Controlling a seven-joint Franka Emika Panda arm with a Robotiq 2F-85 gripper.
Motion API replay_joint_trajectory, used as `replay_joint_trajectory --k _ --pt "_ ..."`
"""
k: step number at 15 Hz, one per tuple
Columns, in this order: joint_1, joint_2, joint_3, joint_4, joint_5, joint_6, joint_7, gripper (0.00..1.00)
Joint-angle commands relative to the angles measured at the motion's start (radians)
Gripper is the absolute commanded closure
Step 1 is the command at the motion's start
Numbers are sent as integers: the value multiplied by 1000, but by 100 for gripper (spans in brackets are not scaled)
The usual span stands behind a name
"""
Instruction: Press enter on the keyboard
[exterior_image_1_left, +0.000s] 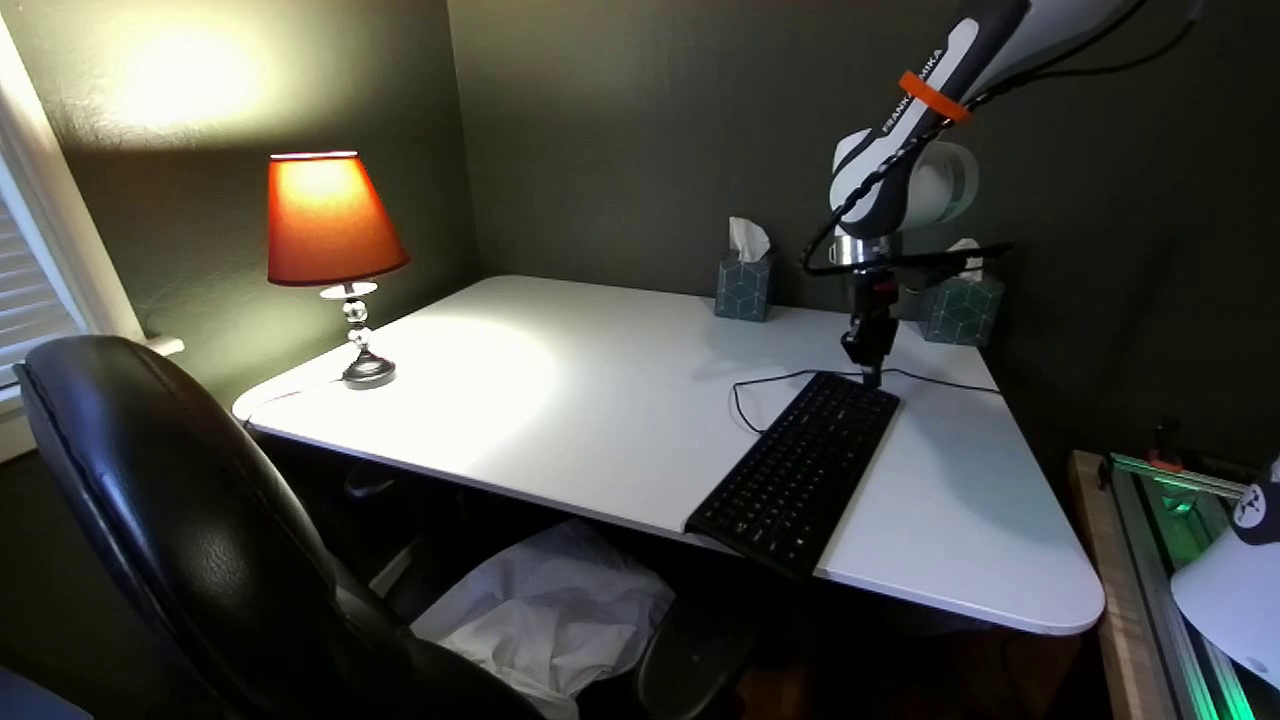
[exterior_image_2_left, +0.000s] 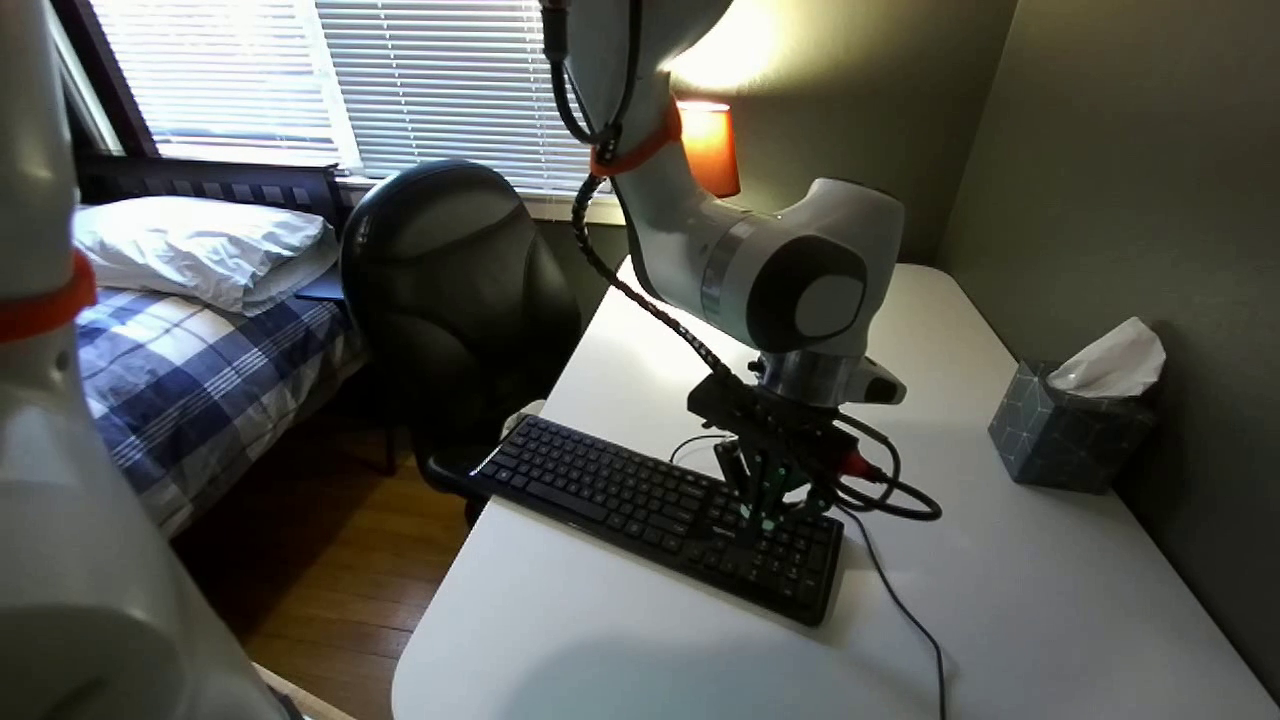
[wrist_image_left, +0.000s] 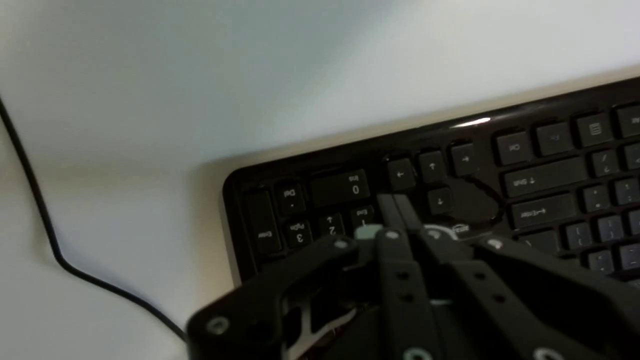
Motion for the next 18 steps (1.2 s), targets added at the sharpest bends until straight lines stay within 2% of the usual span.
replay_joint_trajectory --k 1,18 --pt "-20 42 22 27 26 19 20 100" --pt "-31 134 51 112 39 5 61 100"
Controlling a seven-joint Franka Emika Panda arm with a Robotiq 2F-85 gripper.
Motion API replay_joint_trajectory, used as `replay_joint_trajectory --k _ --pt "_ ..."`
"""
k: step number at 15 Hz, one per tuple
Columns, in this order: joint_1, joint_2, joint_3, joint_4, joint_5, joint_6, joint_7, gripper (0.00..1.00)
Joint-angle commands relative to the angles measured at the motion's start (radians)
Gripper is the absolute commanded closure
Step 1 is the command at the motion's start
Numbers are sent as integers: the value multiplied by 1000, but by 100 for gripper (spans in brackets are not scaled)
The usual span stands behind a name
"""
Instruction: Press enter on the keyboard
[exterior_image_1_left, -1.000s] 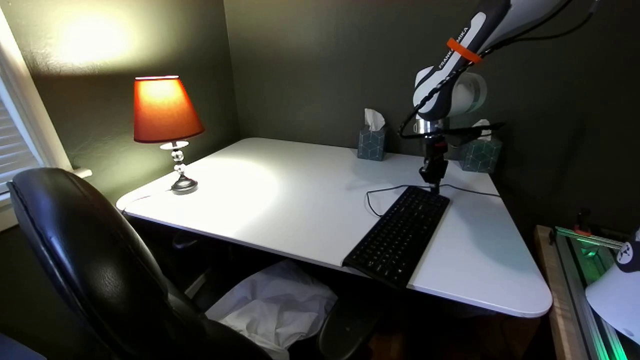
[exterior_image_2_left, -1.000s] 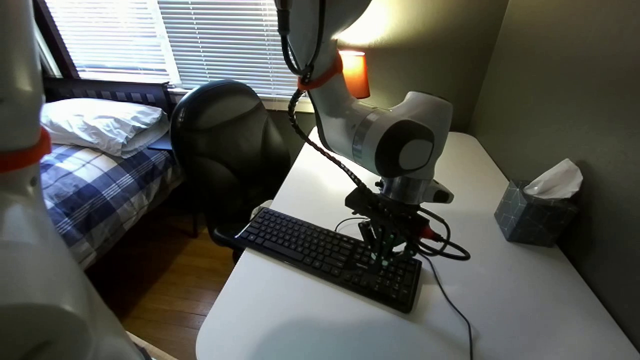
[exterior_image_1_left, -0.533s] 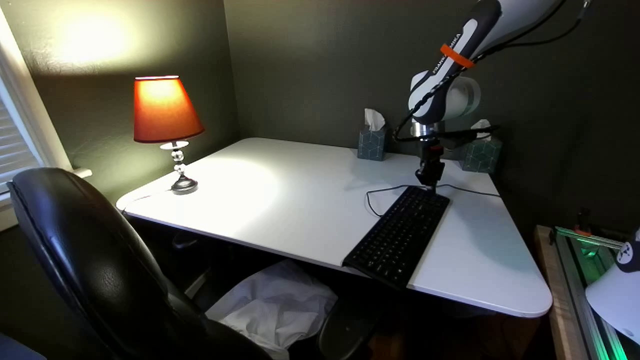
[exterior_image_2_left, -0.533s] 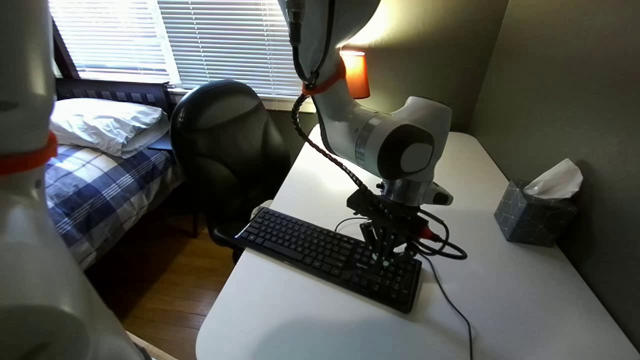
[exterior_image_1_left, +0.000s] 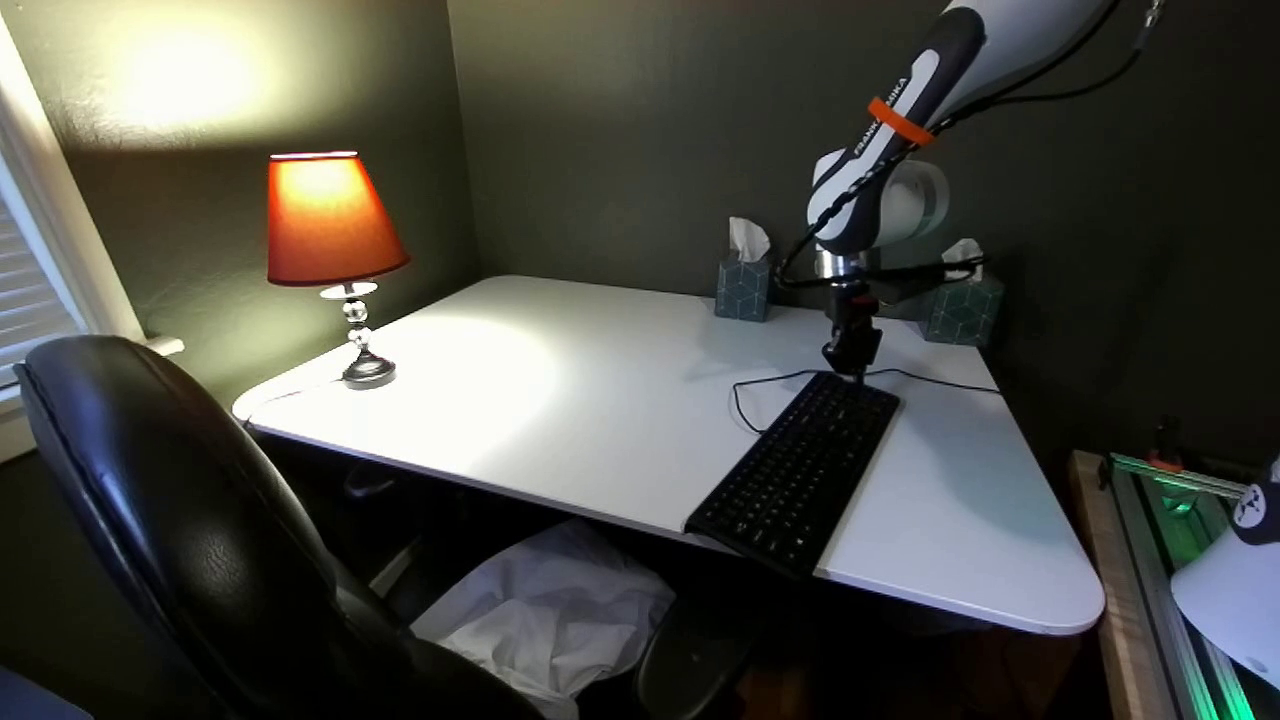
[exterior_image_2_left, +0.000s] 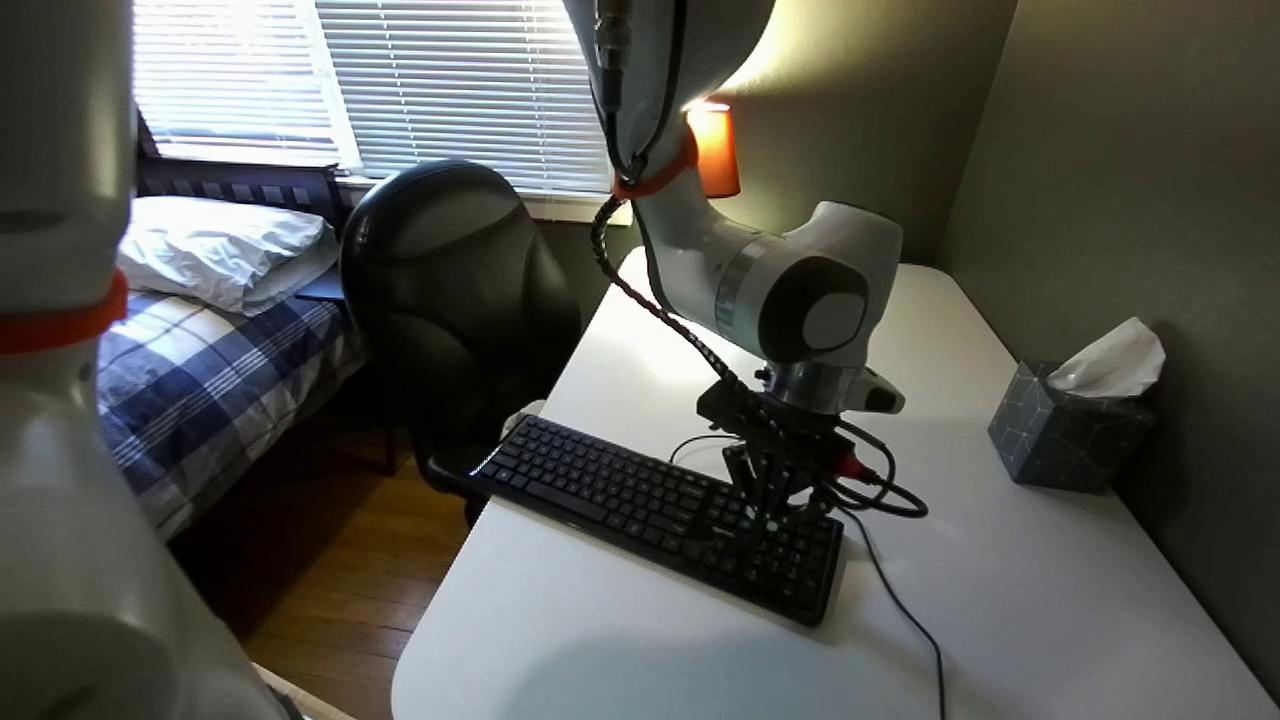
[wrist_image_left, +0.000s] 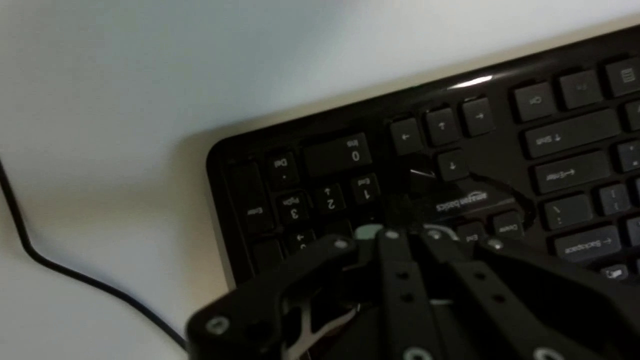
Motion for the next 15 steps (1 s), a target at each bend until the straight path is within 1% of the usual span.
replay_joint_trajectory --k 1,15 --pt "-16 31 18 25 19 4 15 100" --pt "-14 87 24 78 14 -17 53 100"
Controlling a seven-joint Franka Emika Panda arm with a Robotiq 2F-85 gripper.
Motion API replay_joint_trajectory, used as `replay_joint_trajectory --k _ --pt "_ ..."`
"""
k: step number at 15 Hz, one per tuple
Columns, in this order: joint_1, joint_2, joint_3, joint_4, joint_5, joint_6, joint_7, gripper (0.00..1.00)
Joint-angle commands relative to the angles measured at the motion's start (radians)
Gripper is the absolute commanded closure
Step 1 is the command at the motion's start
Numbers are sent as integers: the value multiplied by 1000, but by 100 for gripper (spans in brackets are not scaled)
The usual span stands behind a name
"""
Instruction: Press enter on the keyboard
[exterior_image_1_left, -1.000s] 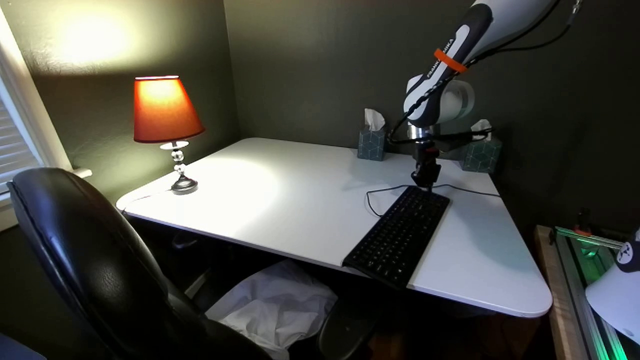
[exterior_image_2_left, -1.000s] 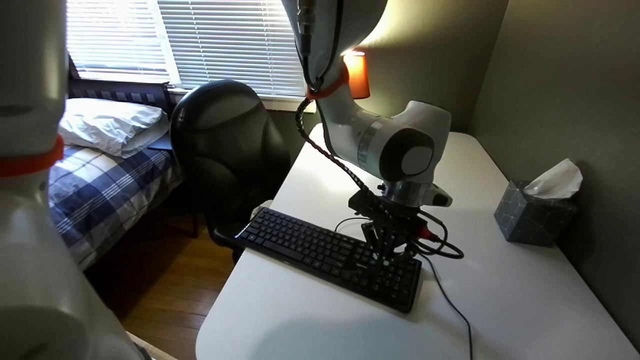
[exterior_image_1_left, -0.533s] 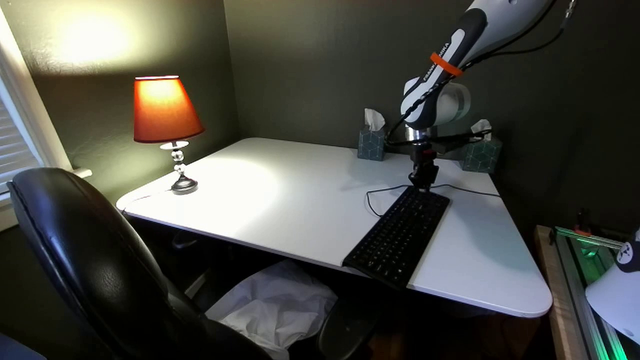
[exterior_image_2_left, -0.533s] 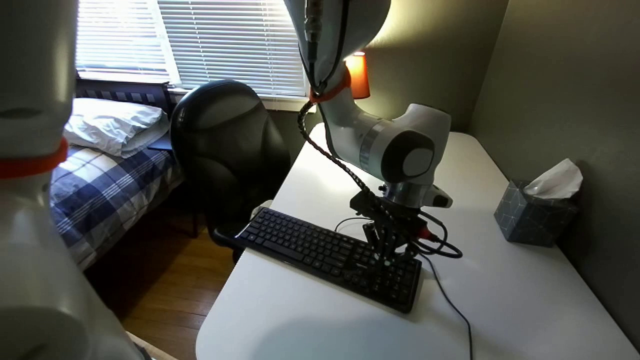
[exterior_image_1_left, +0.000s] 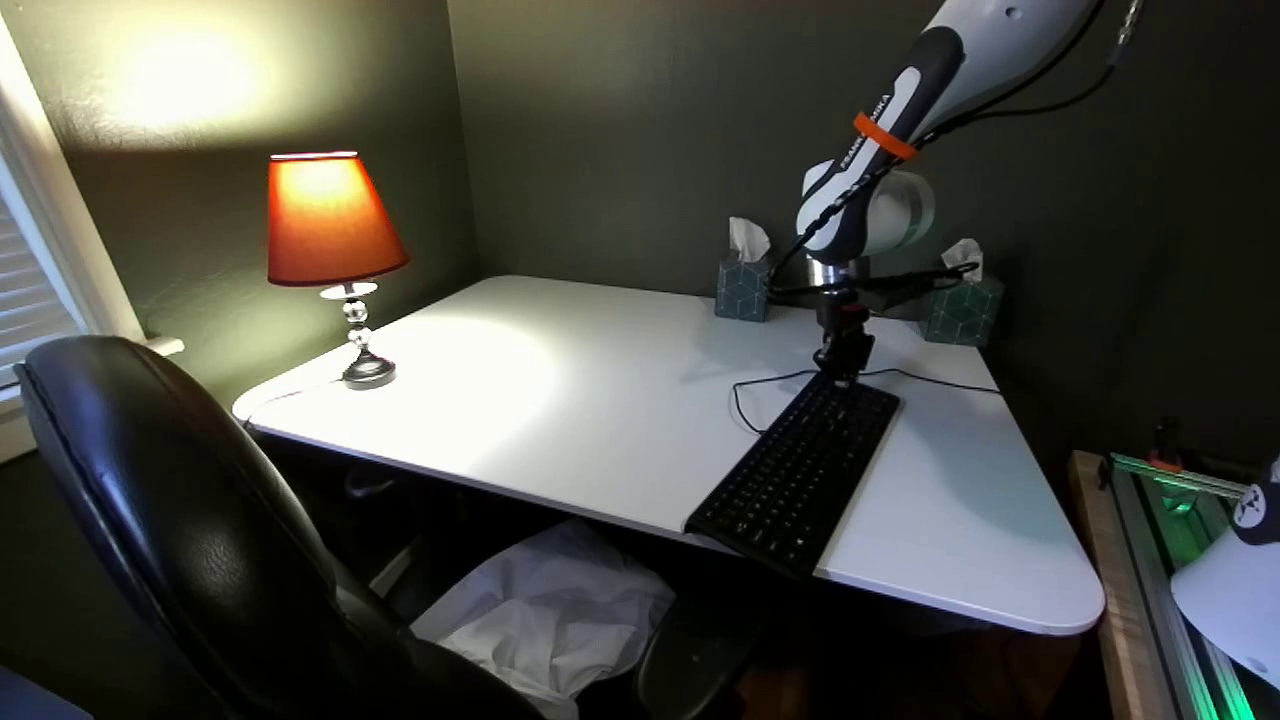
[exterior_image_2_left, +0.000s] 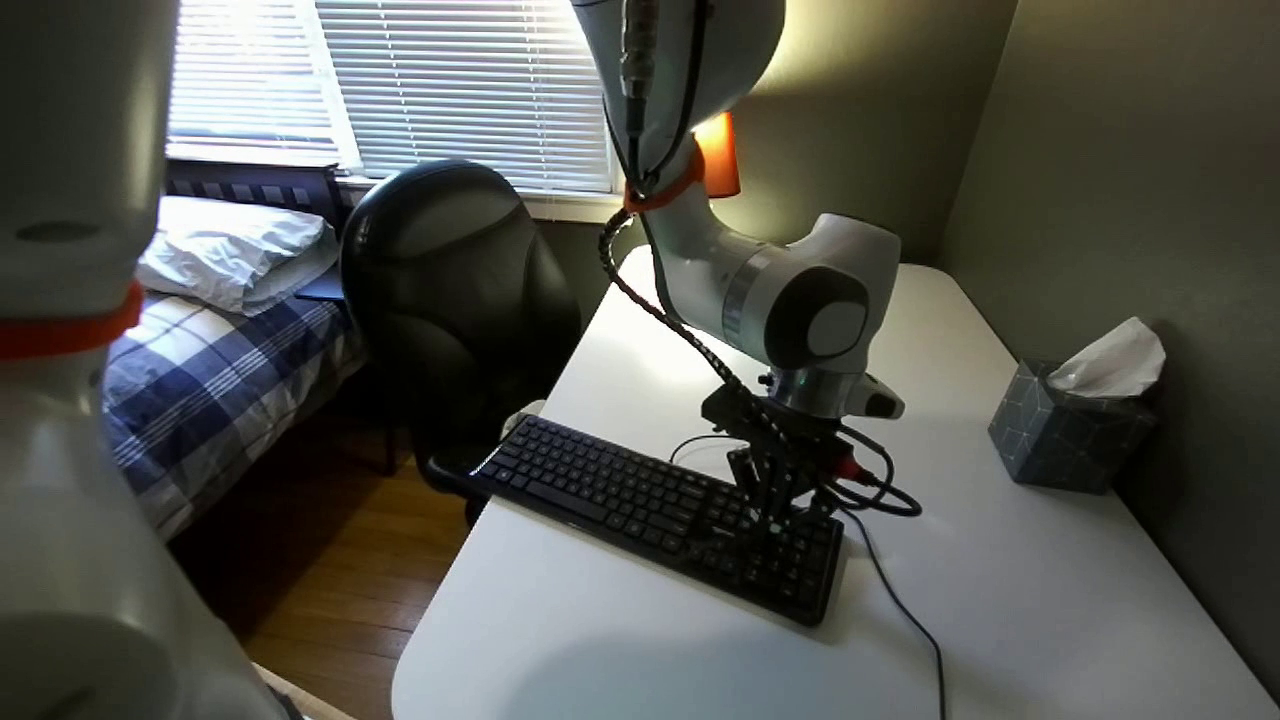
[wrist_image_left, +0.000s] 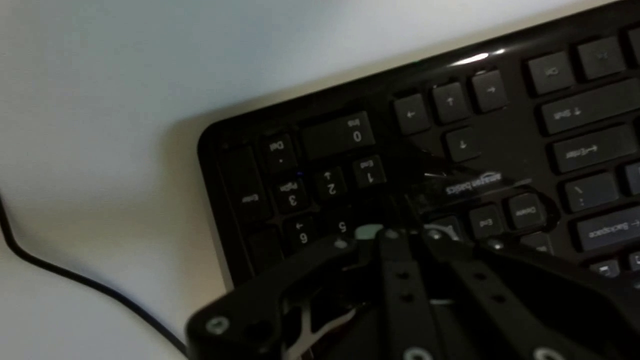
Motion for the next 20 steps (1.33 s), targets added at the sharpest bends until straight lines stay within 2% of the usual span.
replay_joint_trajectory --k 1,13,20 --pt "-13 31 16 29 15 -14 20 100" --pt "-11 22 16 23 15 -11 34 100" --pt "-16 -31 14 -21 13 3 13 100"
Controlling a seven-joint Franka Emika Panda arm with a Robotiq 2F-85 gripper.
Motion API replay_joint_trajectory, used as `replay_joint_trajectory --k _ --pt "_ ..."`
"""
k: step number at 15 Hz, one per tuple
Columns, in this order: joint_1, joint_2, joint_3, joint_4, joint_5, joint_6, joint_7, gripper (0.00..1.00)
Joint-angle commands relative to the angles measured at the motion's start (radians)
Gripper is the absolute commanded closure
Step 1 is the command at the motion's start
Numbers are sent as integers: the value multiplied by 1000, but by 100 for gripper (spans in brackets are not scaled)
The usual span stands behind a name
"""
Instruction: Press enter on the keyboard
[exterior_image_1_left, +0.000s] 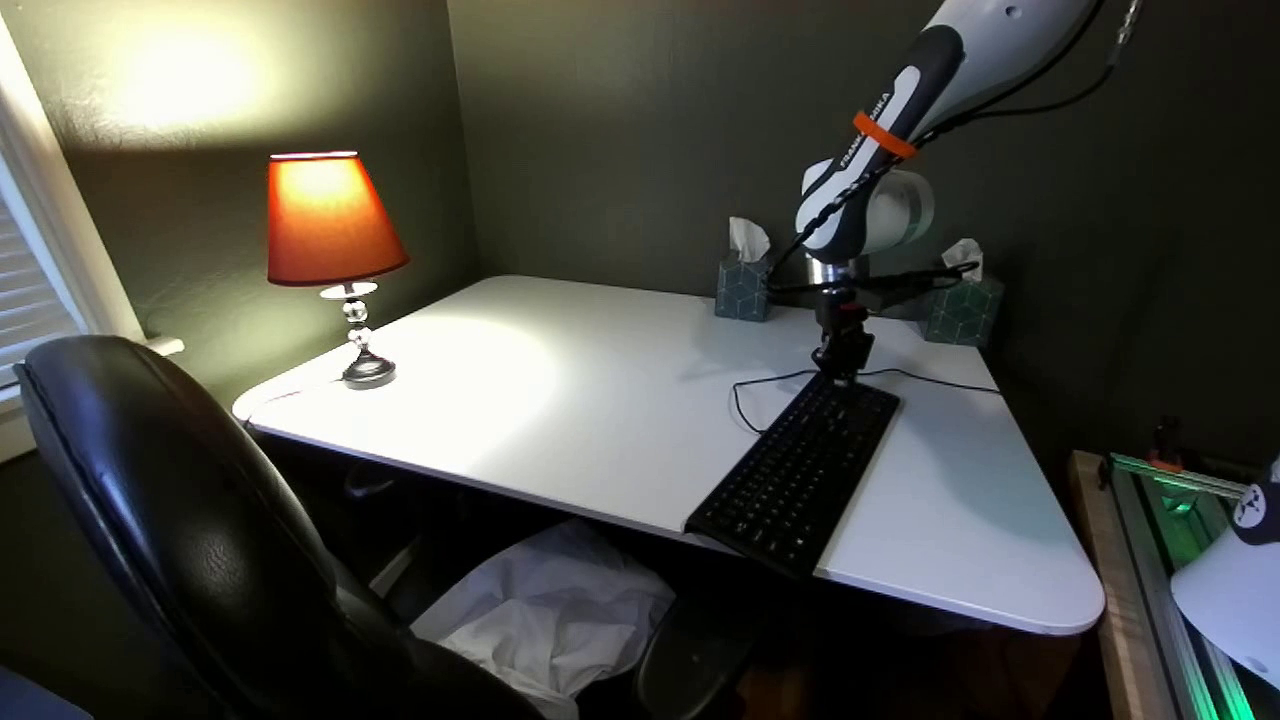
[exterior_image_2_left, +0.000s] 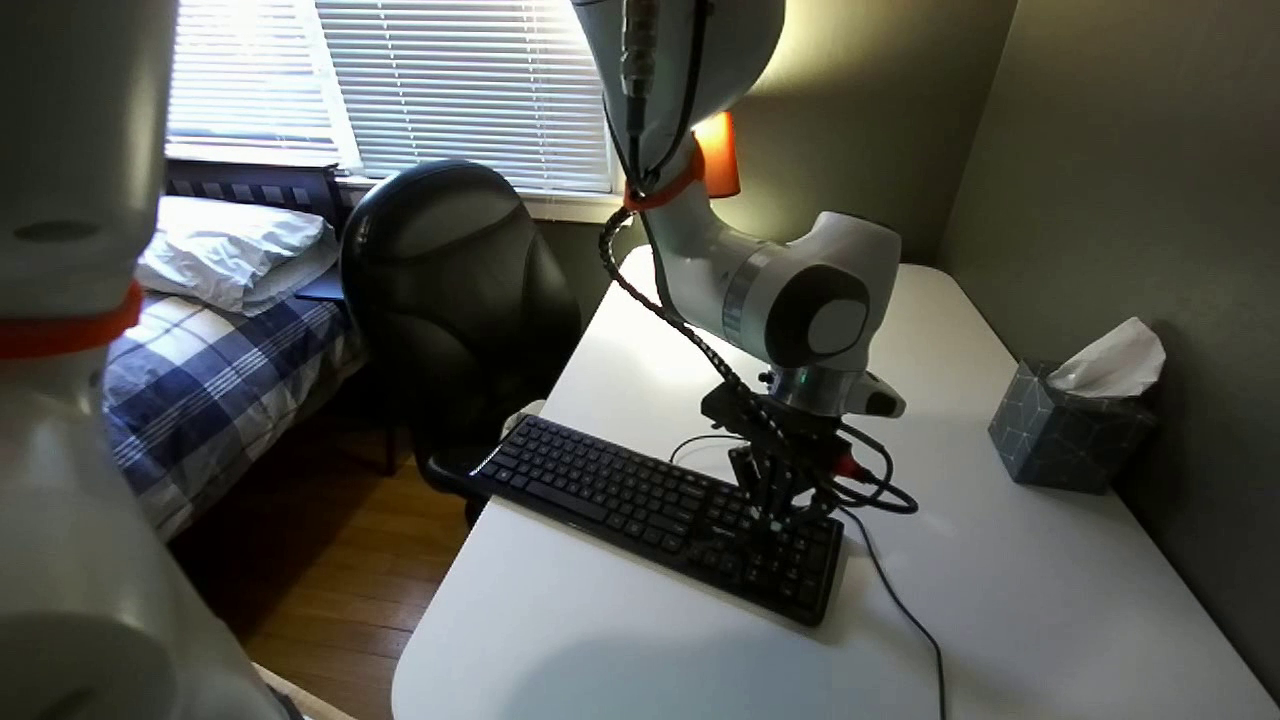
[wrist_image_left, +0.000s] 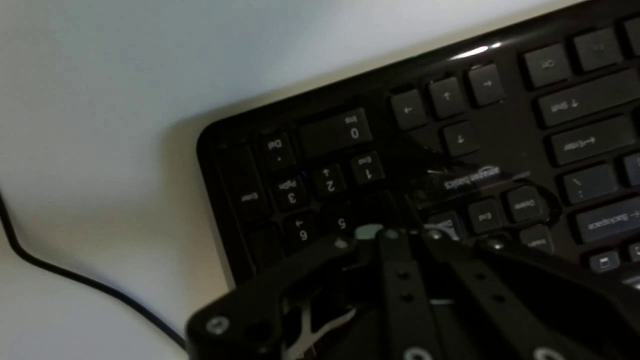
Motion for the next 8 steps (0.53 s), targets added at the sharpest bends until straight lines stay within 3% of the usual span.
replay_joint_trajectory --k 1,4,5,6,8 --pt "-18 -40 12 -31 13 4 -13 100" --pt "-24 -63 13 -43 19 5 -26 100" --pt "-27 -69 14 -45 20 -4 -35 74" --pt "-28 -77 13 -49 19 -3 -36 73" --pt "-31 -88 12 -56 19 -2 -43 60"
